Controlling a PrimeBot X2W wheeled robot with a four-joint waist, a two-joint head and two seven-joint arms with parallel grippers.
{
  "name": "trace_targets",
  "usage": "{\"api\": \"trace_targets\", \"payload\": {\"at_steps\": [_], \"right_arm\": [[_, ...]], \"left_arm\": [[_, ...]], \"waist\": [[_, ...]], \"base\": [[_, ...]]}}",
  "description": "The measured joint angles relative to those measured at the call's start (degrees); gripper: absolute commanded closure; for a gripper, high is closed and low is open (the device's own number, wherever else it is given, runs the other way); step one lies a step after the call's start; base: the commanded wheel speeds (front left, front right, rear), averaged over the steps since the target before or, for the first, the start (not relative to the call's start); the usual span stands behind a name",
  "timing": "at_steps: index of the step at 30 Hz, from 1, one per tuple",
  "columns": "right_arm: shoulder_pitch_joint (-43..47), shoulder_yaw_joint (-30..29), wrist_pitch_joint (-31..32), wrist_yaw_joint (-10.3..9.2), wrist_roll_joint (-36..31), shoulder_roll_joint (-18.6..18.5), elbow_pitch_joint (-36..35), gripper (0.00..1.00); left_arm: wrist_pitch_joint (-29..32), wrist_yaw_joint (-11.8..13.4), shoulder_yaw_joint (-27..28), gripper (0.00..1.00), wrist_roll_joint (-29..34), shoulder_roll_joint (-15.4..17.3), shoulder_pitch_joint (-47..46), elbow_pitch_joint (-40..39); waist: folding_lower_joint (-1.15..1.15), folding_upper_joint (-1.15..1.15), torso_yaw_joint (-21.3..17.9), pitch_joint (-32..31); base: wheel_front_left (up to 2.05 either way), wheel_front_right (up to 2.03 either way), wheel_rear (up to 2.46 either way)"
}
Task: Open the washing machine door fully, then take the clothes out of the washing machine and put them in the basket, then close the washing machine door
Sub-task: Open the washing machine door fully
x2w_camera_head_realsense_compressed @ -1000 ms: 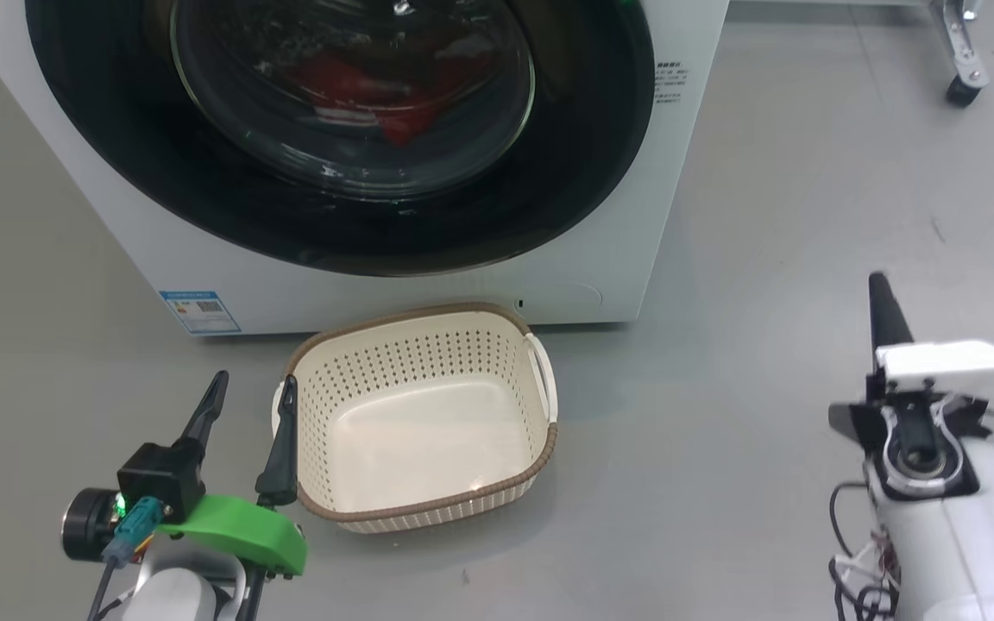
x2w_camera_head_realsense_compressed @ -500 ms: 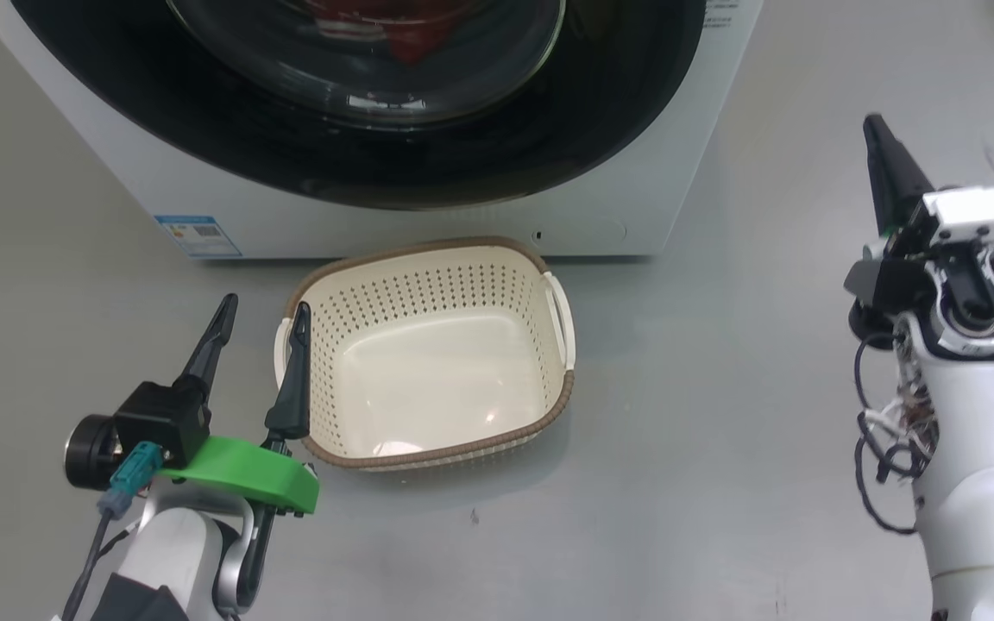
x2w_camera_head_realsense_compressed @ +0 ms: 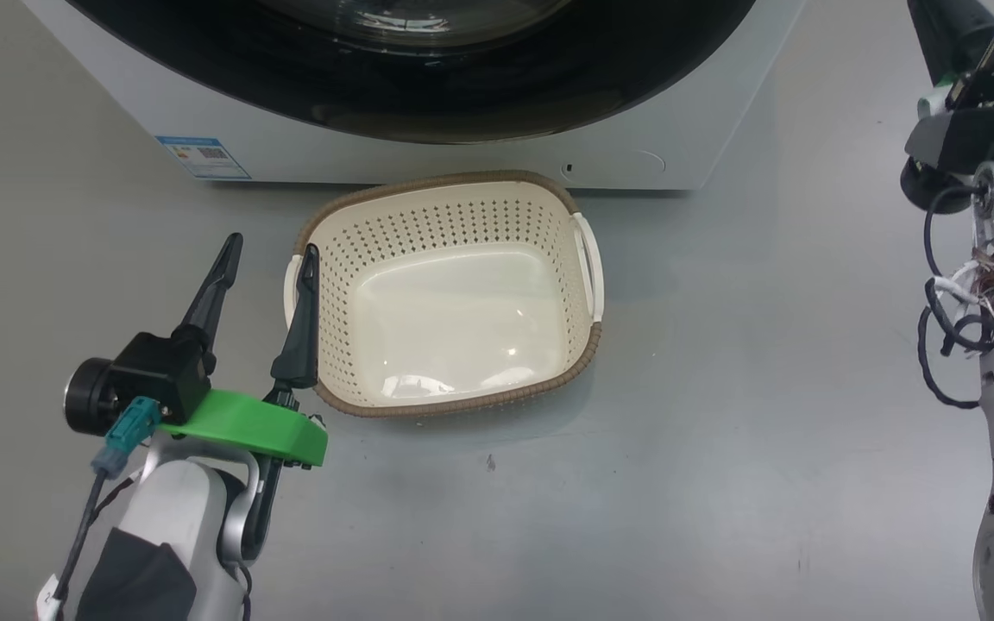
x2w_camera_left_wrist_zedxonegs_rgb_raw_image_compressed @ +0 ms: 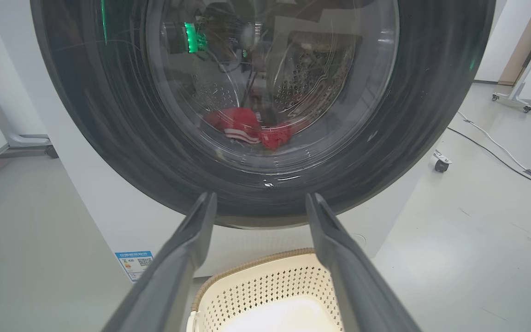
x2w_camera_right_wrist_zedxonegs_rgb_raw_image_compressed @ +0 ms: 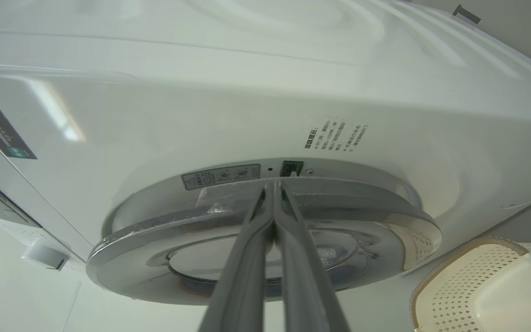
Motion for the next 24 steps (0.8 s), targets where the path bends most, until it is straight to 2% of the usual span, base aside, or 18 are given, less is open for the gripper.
{"api": "trace_targets", "payload": {"at_steps": [14,24], "right_arm": [[-11.3,2.2,3.8,-2.46,-0.5,-1.4,2.6,1.0],[-16.1,3.0,5.1,-2.99,-1.0,-2.4,5.2,1.0]], "left_arm": [[0.0,-2.0,-1.4,0.0,1.5,-1.3,-4.4,-0.1],[0.0,-3.0,-2.2,0.0,1.7,-2.2,-6.0,0.8]], "waist": [[0.0,0.0,3.2,5.7],[0.0,0.0,5.8,8.1]], "base": [[0.0,0.0,0.0],[0.0,0.0,0.0]]}}
